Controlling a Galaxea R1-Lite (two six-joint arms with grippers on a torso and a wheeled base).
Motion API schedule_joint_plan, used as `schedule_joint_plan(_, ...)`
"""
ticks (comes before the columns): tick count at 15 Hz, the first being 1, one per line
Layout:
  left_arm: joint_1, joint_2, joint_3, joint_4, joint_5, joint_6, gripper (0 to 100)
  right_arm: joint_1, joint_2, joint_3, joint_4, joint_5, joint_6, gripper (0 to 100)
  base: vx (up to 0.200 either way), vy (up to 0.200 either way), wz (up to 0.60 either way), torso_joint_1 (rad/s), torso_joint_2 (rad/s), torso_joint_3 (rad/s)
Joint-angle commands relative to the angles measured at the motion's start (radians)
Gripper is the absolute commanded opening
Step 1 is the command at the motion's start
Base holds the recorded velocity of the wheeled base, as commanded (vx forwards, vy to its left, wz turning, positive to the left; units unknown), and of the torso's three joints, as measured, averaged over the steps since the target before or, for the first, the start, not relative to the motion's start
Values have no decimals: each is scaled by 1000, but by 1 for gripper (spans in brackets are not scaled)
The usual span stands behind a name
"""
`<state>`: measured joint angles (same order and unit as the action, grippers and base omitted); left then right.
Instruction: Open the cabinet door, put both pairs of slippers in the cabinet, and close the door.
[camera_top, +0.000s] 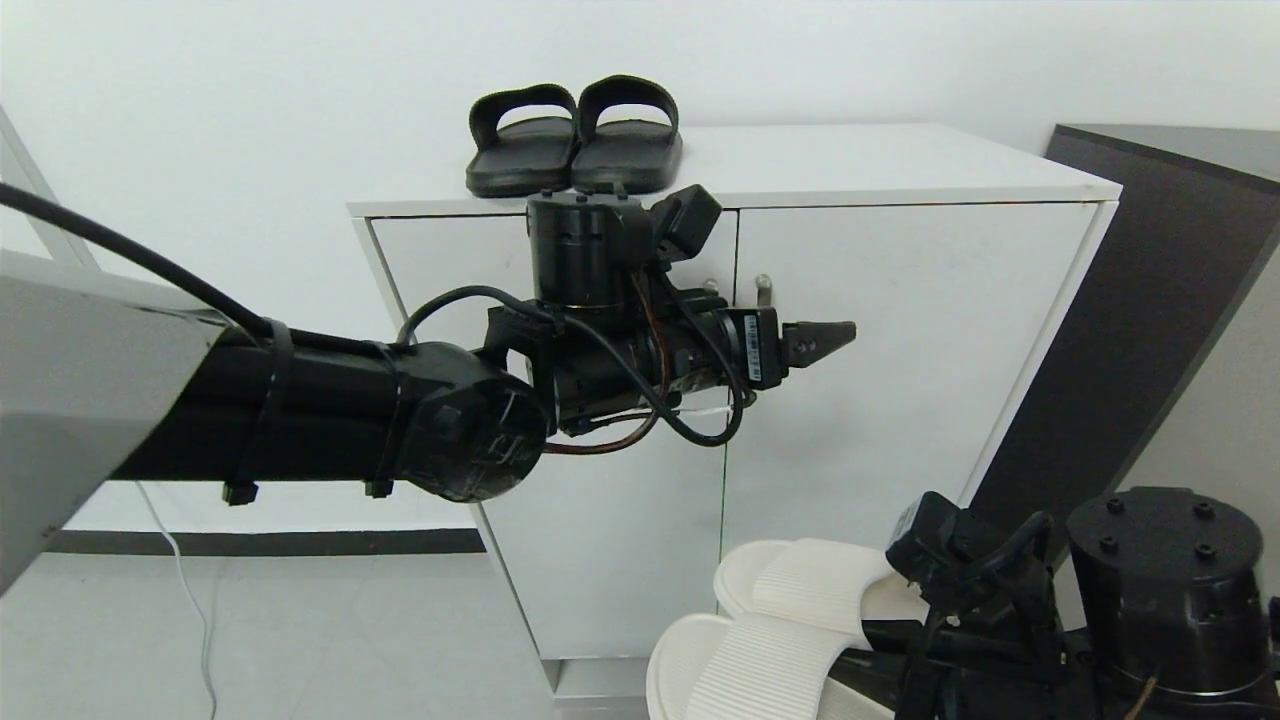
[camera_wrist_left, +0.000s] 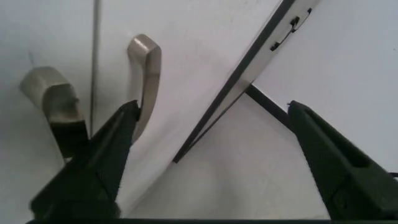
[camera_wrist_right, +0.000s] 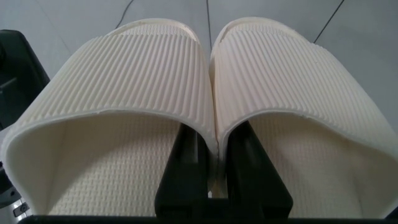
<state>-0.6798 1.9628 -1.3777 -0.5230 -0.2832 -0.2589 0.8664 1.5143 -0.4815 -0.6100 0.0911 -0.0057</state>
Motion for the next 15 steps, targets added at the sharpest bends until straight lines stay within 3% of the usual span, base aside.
schedule_joint_plan(1, 0, 11, -8, -2, 1, 0, 0, 0, 1, 0, -1, 1, 0, 0, 0, 0, 0, 0, 0, 0)
schedule_joint_plan(6, -6, -18, 32, -8, 1, -2, 0, 0, -2, 14, -1, 6, -3, 0, 0, 0, 0, 0, 0, 0)
schedule_joint_plan(11, -61, -128, 183, -60, 1, 0, 0, 2, -72, 96, -25, 191, -69, 0, 0, 0, 0, 0, 0, 0)
schedule_joint_plan(15, -83, -231, 284, -60, 16, 0, 0, 2, -74, 110, -24, 197, -82, 0, 0, 0, 0, 0, 0, 0)
